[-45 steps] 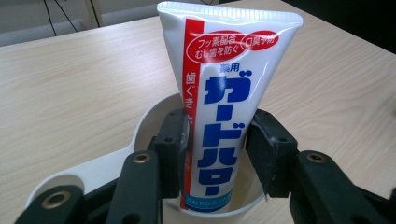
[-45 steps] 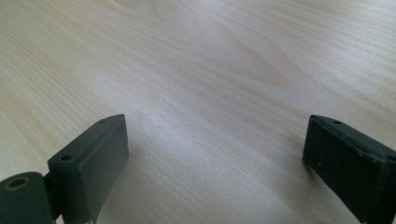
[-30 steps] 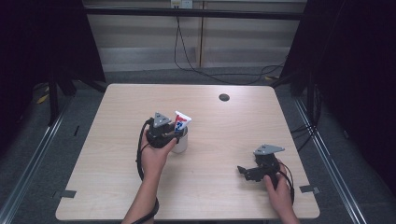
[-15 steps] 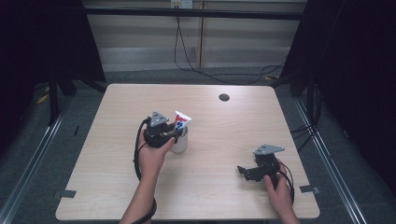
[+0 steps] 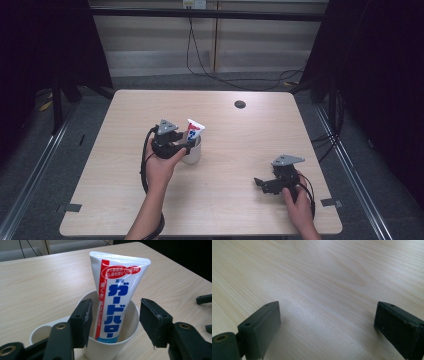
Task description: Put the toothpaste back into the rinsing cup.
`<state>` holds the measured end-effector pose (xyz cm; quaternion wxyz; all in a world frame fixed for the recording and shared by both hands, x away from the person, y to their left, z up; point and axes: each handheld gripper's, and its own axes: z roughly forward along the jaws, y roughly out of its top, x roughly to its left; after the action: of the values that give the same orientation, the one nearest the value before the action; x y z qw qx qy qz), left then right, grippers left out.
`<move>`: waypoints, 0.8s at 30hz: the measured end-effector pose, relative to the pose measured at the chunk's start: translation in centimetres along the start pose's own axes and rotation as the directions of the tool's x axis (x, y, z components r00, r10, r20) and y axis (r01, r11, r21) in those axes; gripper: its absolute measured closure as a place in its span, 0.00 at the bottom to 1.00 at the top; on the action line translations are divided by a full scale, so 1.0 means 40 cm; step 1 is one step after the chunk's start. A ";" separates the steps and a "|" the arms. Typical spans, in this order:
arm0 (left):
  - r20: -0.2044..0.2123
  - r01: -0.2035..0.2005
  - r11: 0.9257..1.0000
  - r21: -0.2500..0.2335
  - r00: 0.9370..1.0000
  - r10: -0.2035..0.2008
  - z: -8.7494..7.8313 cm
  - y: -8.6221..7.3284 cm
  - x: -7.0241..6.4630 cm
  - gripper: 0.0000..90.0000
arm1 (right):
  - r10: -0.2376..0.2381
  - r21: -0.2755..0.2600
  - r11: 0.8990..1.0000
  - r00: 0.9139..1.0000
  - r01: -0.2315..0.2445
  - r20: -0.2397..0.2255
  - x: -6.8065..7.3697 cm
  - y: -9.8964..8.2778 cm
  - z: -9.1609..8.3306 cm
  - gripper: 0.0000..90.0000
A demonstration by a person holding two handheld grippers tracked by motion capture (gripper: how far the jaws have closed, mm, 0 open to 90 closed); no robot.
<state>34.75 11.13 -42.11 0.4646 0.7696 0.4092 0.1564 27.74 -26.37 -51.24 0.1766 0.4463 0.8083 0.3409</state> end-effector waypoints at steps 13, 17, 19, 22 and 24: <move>0.001 0.030 0.999 -0.010 1.000 -0.030 -0.015 -0.001 0.012 0.33 | 0.000 0.000 1.000 1.000 0.000 0.000 0.000 0.000 0.000 0.07; -0.003 0.034 0.999 -0.002 0.999 -0.034 -0.017 -0.003 0.015 0.29 | -0.001 0.000 1.000 1.000 0.001 0.000 0.000 0.000 0.000 0.07; -0.004 0.034 0.999 0.001 0.999 -0.034 -0.017 -0.005 0.015 0.27 | -0.001 0.000 1.000 1.000 0.001 0.000 0.000 0.000 0.000 0.07; -0.002 0.036 0.999 -0.004 0.999 -0.036 -0.021 -0.007 0.014 0.25 | -0.001 0.000 1.000 1.000 0.001 0.000 0.000 0.000 0.000 0.07; -0.003 0.039 0.999 -0.009 0.999 -0.039 -0.024 -0.006 0.013 0.23 | -0.001 0.000 1.000 1.000 0.001 0.000 0.000 0.000 0.000 0.07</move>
<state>34.35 12.18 -41.89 0.4701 0.7591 0.4244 0.1504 27.74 -26.38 -51.24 0.1770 0.4459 0.8085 0.3409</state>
